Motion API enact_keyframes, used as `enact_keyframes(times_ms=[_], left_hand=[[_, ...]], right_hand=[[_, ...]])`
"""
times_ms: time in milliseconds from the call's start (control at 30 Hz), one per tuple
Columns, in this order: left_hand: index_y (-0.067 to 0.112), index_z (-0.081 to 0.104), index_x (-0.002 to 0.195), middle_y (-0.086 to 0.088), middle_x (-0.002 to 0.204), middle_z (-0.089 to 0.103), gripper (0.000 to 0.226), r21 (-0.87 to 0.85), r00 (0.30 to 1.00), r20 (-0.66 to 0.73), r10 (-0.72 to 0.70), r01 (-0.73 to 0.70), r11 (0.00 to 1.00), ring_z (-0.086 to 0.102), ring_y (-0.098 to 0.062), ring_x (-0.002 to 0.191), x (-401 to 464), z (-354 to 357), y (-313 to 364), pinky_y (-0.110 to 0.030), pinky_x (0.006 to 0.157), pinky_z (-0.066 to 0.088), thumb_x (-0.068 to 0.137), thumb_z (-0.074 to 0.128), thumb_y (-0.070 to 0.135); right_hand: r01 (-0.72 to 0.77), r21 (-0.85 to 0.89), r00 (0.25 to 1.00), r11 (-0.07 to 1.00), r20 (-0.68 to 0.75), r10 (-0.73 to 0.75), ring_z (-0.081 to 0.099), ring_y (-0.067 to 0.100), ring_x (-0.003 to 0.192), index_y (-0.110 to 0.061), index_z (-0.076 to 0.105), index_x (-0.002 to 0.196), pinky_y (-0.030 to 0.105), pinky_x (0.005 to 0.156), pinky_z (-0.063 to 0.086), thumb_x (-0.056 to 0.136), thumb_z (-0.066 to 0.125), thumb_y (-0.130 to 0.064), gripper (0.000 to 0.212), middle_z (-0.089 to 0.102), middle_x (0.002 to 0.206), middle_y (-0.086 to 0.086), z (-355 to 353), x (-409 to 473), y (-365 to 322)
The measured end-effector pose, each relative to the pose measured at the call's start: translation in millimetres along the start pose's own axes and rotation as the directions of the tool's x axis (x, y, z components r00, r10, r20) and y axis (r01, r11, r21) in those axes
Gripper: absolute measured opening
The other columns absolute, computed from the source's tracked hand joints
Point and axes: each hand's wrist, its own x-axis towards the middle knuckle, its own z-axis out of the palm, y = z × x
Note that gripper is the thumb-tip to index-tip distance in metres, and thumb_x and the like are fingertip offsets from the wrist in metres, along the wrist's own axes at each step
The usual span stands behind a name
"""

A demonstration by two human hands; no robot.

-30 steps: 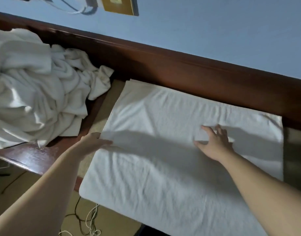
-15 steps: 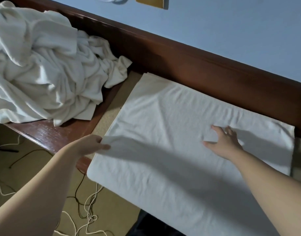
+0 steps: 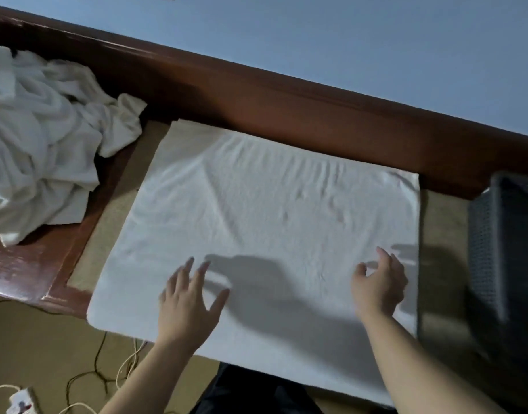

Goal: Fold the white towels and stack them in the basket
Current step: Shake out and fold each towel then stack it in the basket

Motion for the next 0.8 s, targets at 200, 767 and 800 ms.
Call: enact_keyframes(times_ms=[200, 767, 800], left_hand=[[0.048, -0.014, 0.161, -0.003, 0.168, -0.036, 0.112, 0.145, 0.953, 0.241, 0.184, -0.223, 0.964, -0.027, -0.030, 0.157, -18.0, 66.7, 100.2, -0.061, 0.126, -0.004, 0.074, 0.035, 0.099], [0.028, 0.050, 0.133, 0.000, 0.130, 0.050, 0.043, 0.082, 0.853, 0.422, 0.308, -0.374, 0.924, 0.047, -0.025, 0.127, -48.8, 101.9, 281.6, -0.040, 0.100, 0.049, 0.095, 0.056, 0.047], [0.027, 0.052, 0.128, 0.001, 0.125, 0.054, 0.042, 0.039, 0.817, 0.498, 0.292, -0.357, 0.933, 0.050, -0.024, 0.123, -53.9, 107.4, 294.1, -0.039, 0.096, 0.051, 0.093, 0.058, 0.048]], right_hand=[[-0.335, -0.057, 0.940, 0.940, 0.049, 0.338, 0.056, 0.049, 0.123, -0.015, 0.047, 0.148, 0.057, 0.097, 0.051, 0.096, 0.065, -0.033, 0.058, 0.054, 0.137, 0.027, -37.7, -2.6, 90.4], [-0.442, 0.193, 0.808, 0.876, 0.510, 0.295, 0.065, 0.021, 0.087, -0.017, 0.059, 0.103, 0.037, 0.072, 0.056, 0.094, 0.073, -0.034, 0.023, 0.066, 0.099, 0.003, -92.1, -1.0, 133.8], [-0.450, 0.226, 0.808, 0.864, 0.514, 0.287, 0.065, 0.020, 0.084, -0.016, 0.061, 0.102, 0.033, 0.066, 0.054, 0.095, 0.071, -0.031, 0.019, 0.068, 0.098, 0.005, -91.8, 2.4, 131.8]])
